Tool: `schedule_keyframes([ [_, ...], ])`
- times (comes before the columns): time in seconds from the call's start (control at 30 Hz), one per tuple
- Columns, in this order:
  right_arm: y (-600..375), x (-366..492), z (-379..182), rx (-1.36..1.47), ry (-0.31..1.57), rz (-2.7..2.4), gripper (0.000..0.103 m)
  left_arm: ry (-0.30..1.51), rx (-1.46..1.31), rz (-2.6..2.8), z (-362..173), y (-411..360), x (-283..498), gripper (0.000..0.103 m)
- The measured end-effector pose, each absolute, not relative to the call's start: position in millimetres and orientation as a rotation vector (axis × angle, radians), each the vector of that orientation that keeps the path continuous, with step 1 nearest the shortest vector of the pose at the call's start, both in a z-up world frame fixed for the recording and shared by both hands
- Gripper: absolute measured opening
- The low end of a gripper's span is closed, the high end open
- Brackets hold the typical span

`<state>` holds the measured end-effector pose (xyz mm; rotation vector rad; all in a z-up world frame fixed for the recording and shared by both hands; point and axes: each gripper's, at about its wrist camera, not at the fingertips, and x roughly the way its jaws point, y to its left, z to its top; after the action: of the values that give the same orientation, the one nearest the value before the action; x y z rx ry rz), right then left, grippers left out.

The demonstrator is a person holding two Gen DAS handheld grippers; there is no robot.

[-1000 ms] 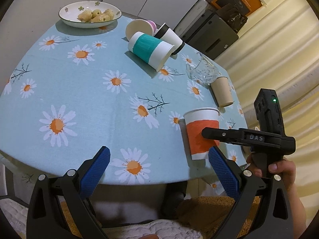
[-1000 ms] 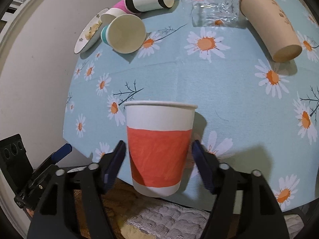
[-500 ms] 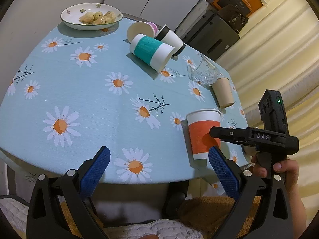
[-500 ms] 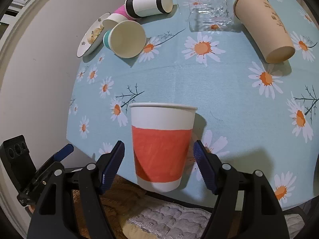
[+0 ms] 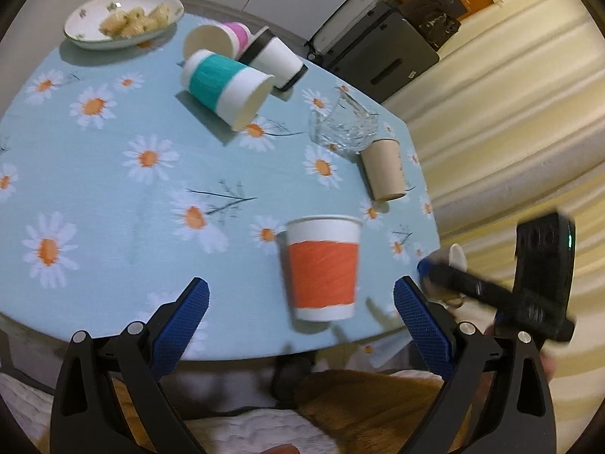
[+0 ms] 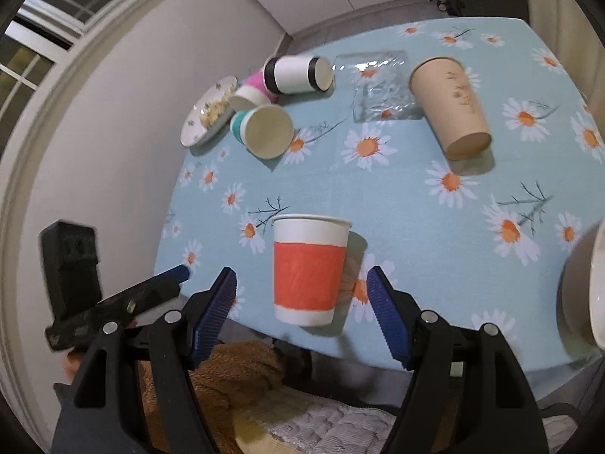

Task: Flip cup upright
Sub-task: 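Lift the orange cup with the right gripper while the left tool approaches it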

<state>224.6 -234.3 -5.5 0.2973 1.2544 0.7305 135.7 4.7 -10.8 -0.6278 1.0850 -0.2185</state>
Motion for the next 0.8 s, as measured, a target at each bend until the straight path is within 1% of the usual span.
schedule_keyframes([
  [0.17,-261.0,213.9,-10.8,0.364,1.230,0.713,0.071,1.133,-0.575,-0.226,-11.2,-20.8,158.0,0.095],
  [0.27,-279.4,206.4,-16.1,0.404,1.210,0.672,0.071,1.175,-0.579,-0.238,-22.4,-34.0,168.9,0.095],
  [0.4,-295.4,198.4,-26.7,0.459,1.217,0.663,0.071,1.224,-0.517,-0.207,-37.3,-50.6,184.0,0.094],
  [0.47,-299.5,196.3,-31.7,0.477,1.217,0.658,0.071,1.245,-0.501,-0.195,-44.4,-55.3,190.9,0.090],
  [0.57,-300.6,194.5,-40.2,0.500,1.233,0.667,0.071,1.278,-0.466,-0.178,-55.3,-61.6,198.4,0.089],
  [0.6,-299.9,193.6,-42.7,0.504,1.236,0.670,0.071,1.290,-0.446,-0.167,-59.4,-64.1,200.2,0.085],
  [0.67,-298.5,190.7,-47.4,0.507,1.245,0.684,0.071,1.305,-0.438,-0.160,-64.3,-65.4,201.5,0.079],
  [0.73,-297.2,189.8,-49.7,0.509,1.249,0.689,0.071,1.310,-0.430,-0.145,-67.8,-65.1,202.8,0.078],
  [0.8,-297.5,189.7,-51.4,0.510,1.251,0.688,0.071,1.320,-0.423,-0.147,-70.5,-65.3,204.0,0.072],
])
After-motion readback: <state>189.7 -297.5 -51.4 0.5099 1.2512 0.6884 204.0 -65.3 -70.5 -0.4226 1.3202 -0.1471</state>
